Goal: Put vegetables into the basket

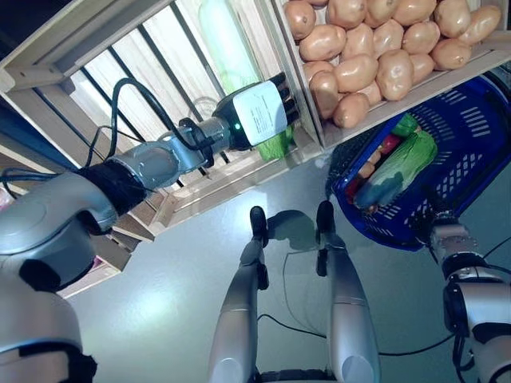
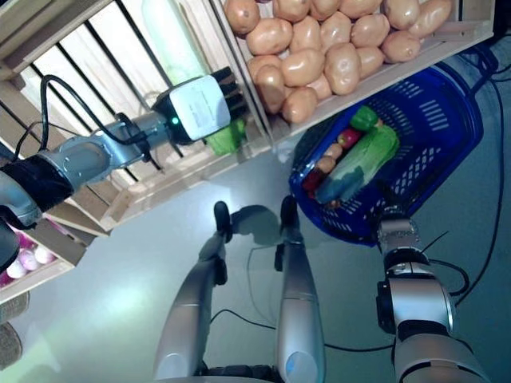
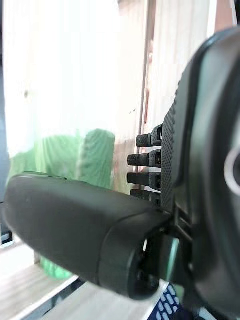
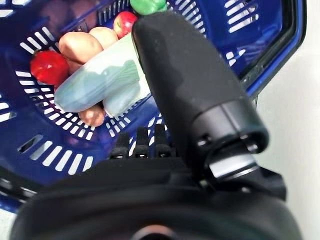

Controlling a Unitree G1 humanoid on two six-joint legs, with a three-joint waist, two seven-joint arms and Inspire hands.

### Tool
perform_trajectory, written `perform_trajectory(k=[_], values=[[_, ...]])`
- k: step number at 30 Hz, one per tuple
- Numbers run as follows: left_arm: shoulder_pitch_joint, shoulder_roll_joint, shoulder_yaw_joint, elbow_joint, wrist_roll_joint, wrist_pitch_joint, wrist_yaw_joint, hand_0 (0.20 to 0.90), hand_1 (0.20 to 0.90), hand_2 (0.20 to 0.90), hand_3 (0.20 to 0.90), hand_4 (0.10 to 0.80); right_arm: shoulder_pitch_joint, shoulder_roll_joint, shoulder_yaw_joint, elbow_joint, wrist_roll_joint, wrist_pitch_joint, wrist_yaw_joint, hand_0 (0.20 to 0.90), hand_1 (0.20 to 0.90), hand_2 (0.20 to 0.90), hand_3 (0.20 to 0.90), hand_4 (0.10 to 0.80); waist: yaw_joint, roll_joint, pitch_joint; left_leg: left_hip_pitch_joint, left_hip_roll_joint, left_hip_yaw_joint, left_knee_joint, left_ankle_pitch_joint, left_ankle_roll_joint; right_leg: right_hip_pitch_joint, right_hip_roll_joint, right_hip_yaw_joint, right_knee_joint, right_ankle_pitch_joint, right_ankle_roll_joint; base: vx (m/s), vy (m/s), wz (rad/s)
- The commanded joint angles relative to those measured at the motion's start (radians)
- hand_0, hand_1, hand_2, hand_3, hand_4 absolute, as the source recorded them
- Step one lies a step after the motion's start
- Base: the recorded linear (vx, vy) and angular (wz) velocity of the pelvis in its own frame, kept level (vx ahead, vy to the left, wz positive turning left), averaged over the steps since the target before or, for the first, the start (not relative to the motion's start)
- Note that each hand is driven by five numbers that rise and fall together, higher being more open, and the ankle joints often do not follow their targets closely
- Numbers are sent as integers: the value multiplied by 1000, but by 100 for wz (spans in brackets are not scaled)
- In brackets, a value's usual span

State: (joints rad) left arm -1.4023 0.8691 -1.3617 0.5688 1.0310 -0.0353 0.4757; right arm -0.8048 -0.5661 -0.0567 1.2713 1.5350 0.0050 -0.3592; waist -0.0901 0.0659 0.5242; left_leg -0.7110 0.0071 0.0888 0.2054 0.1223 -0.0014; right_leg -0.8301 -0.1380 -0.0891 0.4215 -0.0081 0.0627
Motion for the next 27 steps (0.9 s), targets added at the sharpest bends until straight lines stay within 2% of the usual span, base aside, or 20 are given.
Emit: perform_trajectory(k=[1, 5, 16, 17, 18, 19, 24, 27], values=[[-30, -9, 183, 38, 39, 62, 165, 900, 900, 900, 900, 800, 59, -37, 38, -7, -38, -38, -6, 900, 900, 900, 900, 800, 5, -20, -4, -46, 20, 24, 125, -86, -62, 83, 48, -42, -123, 76, 5, 0, 0, 0], [0, -31, 217, 107, 28, 85, 234, 900, 900, 900, 900, 800, 50, -36, 49, -27, -43, -35, -19, 900, 900, 900, 900, 800, 3, -23, -4, -63, 21, 25, 132, -80, -62, 65, 49, -40, -113, 75, 1, 0, 0, 0], [73, -114, 269, 308, -24, 82, 367, 900, 900, 900, 900, 800, 49, -30, 89, -89, -41, -48, -54, 900, 900, 900, 900, 800, -12, -39, -4, -93, 31, 26, 155, -89, -67, 34, 63, -26, -87, 59, -4, 11, 16, -1], [88, -128, 288, 351, -87, 114, 389, 385, 385, 385, 385, 456, 59, -27, 92, -106, -41, -55, -63, 900, 900, 900, 900, 800, -16, -46, -4, -103, 31, 23, 163, -91, -67, 25, 67, -23, -80, 57, -7, 16, 19, -4], [90, -132, 297, 365, -89, 110, 396, 385, 385, 385, 385, 456, 60, -26, 91, -107, -42, -57, -63, 900, 900, 900, 900, 800, -17, -48, -4, -104, 32, 24, 164, -91, -67, 24, 68, -23, -78, 56, -7, 20, 19, -4], [92, -139, 309, 392, -93, 109, 402, 300, 300, 300, 300, 400, 62, -26, 91, -109, -40, -60, -65, 900, 900, 900, 900, 800, -18, -53, -4, -106, 33, 24, 166, -91, -67, 21, 70, -23, -77, 57, -8, 5, 1, -6], [107, -162, 329, 439, -99, 106, 443, 300, 300, 300, 300, 400, 79, -15, 95, -143, -38, -73, -87, 900, 900, 900, 900, 800, -23, -62, -4, -116, 30, 18, 177, -96, -68, 12, 77, -18, -67, 55, -11, -1, 4, -2], [113, -172, 343, 445, -99, 139, 441, 300, 300, 300, 300, 400, 87, -3, 99, -162, -36, -76, -91, 900, 900, 900, 900, 800, -24, -67, -4, -99, 28, 17, 168, -96, -65, 26, 82, -16, -71, 53, -13, -8, 7, -1]])
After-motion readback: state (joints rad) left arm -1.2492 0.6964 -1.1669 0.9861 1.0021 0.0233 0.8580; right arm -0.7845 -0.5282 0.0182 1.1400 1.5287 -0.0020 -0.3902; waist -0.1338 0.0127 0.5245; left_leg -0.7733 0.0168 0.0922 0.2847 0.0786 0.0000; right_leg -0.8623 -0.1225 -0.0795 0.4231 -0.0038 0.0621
